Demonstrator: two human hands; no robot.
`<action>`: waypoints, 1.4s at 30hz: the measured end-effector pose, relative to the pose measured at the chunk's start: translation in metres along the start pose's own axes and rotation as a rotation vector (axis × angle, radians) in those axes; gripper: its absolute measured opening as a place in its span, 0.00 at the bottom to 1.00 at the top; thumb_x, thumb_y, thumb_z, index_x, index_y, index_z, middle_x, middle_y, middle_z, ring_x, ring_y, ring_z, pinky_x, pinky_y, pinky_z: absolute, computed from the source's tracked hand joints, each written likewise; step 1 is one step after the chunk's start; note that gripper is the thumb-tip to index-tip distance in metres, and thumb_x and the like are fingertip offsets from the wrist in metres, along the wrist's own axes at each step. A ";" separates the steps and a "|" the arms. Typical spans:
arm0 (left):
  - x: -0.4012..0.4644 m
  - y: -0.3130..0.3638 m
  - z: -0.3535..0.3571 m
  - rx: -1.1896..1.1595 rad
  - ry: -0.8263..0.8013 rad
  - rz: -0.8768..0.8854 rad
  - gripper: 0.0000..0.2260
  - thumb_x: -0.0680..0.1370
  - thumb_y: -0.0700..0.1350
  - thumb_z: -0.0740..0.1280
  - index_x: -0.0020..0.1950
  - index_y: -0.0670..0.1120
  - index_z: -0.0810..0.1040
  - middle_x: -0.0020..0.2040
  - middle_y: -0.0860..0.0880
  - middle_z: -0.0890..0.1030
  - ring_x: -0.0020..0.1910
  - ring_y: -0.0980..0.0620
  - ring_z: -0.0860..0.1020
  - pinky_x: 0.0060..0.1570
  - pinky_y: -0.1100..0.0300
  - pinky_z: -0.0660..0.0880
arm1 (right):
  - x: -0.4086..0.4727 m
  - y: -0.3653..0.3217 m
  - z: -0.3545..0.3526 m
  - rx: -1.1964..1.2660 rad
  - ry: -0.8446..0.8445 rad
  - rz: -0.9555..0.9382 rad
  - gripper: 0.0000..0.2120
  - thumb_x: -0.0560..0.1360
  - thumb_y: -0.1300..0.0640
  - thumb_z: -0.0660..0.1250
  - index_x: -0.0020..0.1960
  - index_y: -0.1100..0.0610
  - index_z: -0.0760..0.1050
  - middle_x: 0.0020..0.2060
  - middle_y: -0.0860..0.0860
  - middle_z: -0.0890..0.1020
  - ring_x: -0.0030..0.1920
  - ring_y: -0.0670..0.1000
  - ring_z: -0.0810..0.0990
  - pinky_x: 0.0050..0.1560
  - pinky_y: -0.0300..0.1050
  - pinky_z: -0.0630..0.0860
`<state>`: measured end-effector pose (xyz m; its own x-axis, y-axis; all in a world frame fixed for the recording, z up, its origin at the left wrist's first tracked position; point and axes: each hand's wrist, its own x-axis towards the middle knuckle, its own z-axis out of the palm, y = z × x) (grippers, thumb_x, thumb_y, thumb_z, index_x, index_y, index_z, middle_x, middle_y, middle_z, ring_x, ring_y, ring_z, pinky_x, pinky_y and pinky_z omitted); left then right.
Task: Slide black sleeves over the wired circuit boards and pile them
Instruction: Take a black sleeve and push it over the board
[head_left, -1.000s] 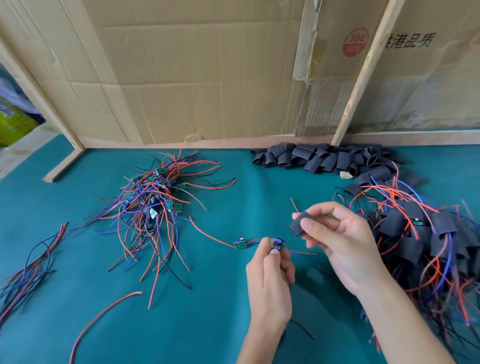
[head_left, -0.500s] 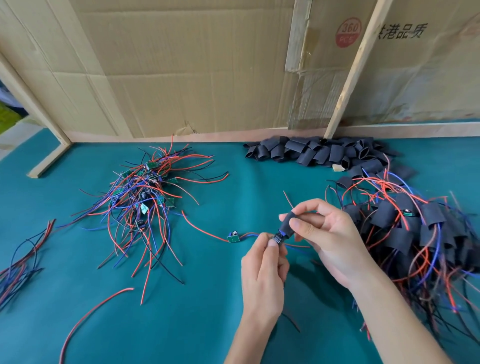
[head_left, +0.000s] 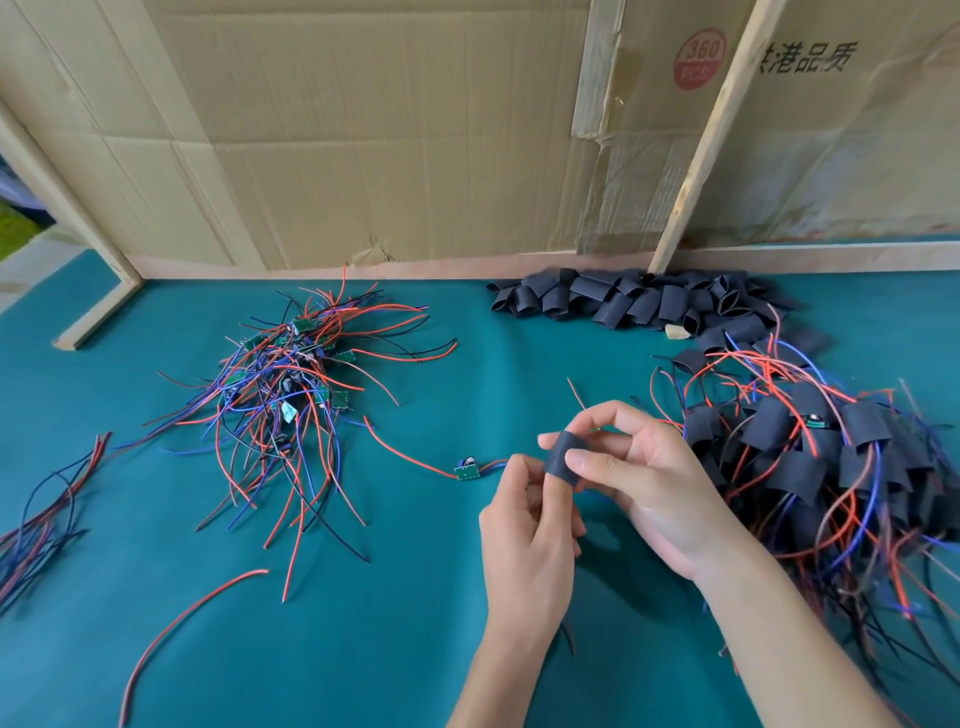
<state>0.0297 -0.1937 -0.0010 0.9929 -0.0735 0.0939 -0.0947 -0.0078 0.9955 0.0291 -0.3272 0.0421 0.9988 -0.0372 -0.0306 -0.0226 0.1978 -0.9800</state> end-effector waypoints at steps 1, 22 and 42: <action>0.000 0.001 0.000 0.005 0.002 0.002 0.11 0.83 0.46 0.63 0.40 0.51 0.74 0.29 0.49 0.79 0.26 0.53 0.74 0.29 0.62 0.71 | -0.001 -0.001 0.001 -0.017 0.008 0.003 0.08 0.76 0.67 0.71 0.53 0.61 0.76 0.53 0.63 0.87 0.48 0.58 0.84 0.48 0.45 0.81; 0.002 -0.003 0.006 -0.110 0.560 0.056 0.13 0.82 0.58 0.52 0.51 0.51 0.71 0.52 0.54 0.73 0.57 0.48 0.74 0.58 0.57 0.69 | 0.021 -0.003 0.037 -1.454 -0.025 -0.063 0.13 0.78 0.44 0.69 0.58 0.49 0.80 0.54 0.48 0.80 0.60 0.55 0.72 0.60 0.48 0.69; 0.001 -0.003 0.003 -0.104 0.295 -0.037 0.04 0.78 0.53 0.61 0.47 0.61 0.75 0.39 0.51 0.85 0.33 0.52 0.82 0.36 0.62 0.77 | -0.045 -0.015 0.023 -1.065 -0.248 -0.010 0.03 0.73 0.56 0.72 0.44 0.49 0.80 0.36 0.40 0.84 0.35 0.44 0.80 0.37 0.33 0.70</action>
<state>0.0312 -0.1965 -0.0040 0.9751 0.2177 0.0430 -0.0657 0.0981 0.9930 -0.0149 -0.3062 0.0627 0.9772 0.1883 -0.0980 0.0802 -0.7549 -0.6509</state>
